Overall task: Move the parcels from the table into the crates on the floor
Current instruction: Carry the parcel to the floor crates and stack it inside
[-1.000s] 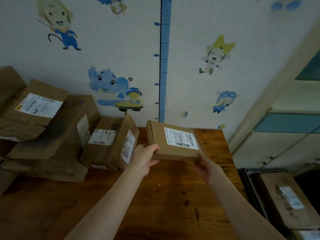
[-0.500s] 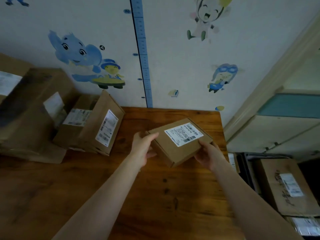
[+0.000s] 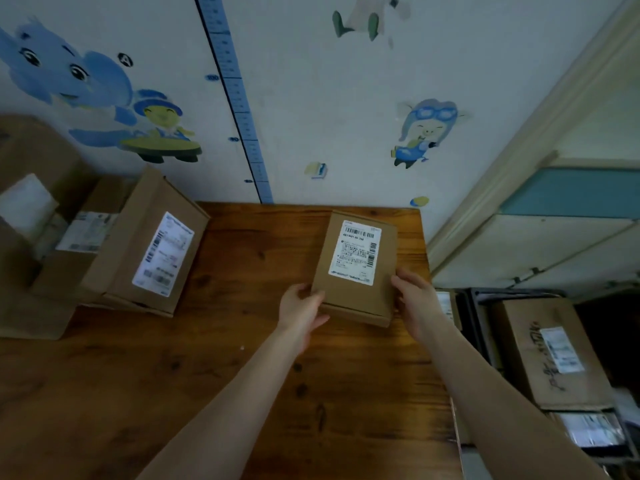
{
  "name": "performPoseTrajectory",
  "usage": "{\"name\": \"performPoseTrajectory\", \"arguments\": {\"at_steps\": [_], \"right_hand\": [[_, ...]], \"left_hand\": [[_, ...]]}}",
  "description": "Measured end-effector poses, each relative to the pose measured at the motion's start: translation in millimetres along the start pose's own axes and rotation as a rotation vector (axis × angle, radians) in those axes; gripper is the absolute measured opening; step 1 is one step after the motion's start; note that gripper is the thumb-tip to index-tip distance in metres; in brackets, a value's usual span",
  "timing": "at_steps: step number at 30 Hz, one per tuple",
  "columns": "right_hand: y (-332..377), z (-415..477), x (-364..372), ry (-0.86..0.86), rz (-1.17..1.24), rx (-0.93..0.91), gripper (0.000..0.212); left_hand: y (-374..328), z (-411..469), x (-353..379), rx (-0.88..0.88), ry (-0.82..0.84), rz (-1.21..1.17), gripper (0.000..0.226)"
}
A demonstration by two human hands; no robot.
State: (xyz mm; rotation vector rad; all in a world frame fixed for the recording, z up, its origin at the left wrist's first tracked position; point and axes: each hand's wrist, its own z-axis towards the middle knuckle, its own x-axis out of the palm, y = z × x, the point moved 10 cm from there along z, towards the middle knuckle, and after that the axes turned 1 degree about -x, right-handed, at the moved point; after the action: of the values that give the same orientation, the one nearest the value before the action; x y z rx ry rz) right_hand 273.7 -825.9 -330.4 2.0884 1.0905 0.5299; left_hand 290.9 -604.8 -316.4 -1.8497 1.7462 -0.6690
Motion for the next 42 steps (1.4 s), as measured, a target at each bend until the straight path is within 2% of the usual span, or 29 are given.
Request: {"name": "performPoseTrajectory", "arguments": {"at_steps": [4,6,12,17,26,37,42], "right_hand": [[4.1,8.6,-10.7,-0.034,-0.052,-0.055,0.039],[8.7,11.6,-12.1,-0.025,-0.088,-0.085,0.037],[19.9,20.8,-6.7,0.007,-0.155,-0.117,0.031],[20.9,24.3,-3.8,0.008,-0.131,-0.097,0.044],[38.9,29.5,1.4,0.001,-0.105,-0.114,0.045],[49.7,34.6,4.0,-0.003,-0.189,-0.136,0.042],[54.0,26.7,3.4,-0.028,-0.241,-0.179,0.023]], "left_hand": [[-1.8,3.1,19.2,0.154,0.001,0.299,0.051],[-3.0,5.1,25.4,0.192,-0.003,0.347,0.049],[-2.0,14.6,34.0,0.224,-0.038,0.399,0.049],[-8.6,21.5,36.7,0.255,-0.067,0.398,0.043],[-24.1,29.2,46.9,0.285,-0.1,0.424,0.041],[-29.1,36.5,53.6,0.278,-0.109,0.467,0.038],[-30.6,32.5,54.0,0.289,-0.092,0.48,0.04]]}}
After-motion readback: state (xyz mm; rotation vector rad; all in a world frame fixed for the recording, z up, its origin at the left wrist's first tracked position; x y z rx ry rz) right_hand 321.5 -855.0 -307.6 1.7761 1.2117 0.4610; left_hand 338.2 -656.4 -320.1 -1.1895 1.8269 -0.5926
